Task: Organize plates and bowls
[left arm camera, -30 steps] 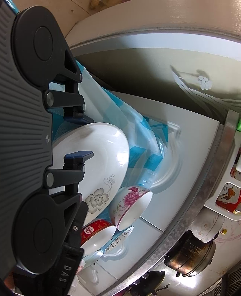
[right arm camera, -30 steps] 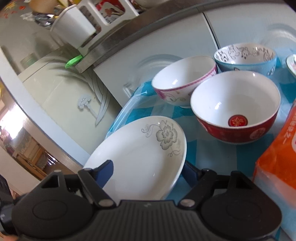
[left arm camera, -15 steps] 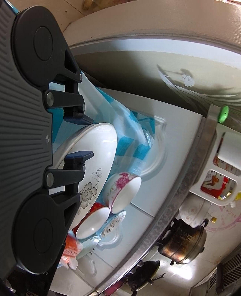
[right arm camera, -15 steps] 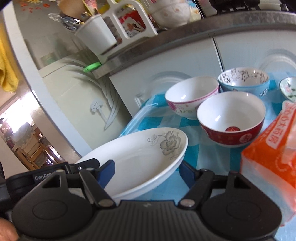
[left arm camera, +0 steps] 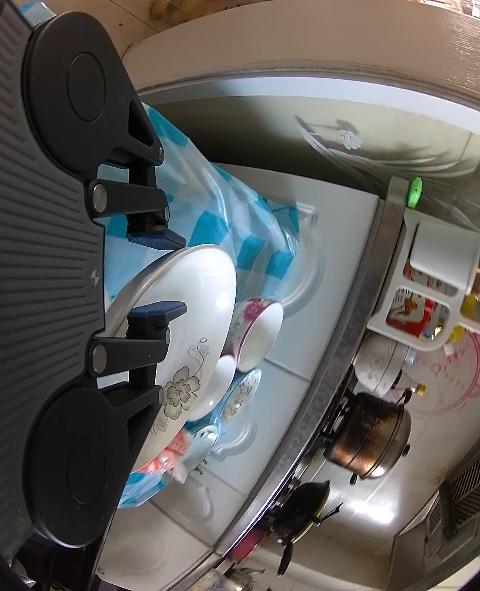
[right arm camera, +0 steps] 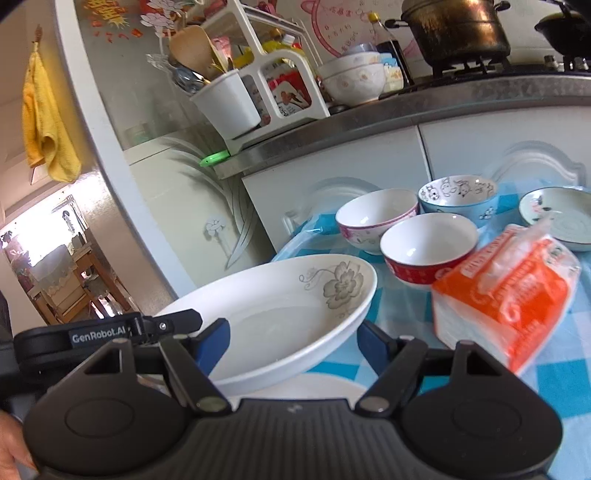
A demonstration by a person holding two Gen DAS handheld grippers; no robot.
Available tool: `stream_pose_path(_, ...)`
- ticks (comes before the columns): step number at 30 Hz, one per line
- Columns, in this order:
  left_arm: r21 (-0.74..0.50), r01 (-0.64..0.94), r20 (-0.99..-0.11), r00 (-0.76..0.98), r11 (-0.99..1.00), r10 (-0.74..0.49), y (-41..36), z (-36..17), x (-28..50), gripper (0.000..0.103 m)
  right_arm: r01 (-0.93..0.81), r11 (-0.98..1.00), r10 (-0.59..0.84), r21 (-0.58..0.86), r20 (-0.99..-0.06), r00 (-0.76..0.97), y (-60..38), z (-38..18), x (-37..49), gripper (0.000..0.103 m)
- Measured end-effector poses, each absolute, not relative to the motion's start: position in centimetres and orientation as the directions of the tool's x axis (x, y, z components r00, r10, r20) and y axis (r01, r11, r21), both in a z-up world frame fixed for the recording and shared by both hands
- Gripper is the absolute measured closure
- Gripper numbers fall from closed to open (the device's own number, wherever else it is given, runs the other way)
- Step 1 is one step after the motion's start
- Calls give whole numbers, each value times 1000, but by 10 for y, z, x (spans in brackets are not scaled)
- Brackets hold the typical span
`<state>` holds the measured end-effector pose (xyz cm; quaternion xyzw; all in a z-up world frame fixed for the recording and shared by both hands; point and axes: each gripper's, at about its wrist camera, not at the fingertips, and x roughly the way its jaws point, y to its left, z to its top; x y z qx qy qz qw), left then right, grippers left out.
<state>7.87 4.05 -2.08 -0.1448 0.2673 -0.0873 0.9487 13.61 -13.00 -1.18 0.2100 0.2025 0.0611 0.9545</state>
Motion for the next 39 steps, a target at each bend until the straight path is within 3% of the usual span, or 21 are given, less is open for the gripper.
stream_pose_path(14, -271, 139, -519, 812, 952, -266, 32, -31, 30, 73, -43, 920, 190, 389, -348, 918, -120, -19, 70, 27)
stream_pose_path(39, -242, 147, -576, 773, 959, -264, 34, -64, 16, 73, -26, 947, 184, 319, -475, 861, -101, -56, 53, 26)
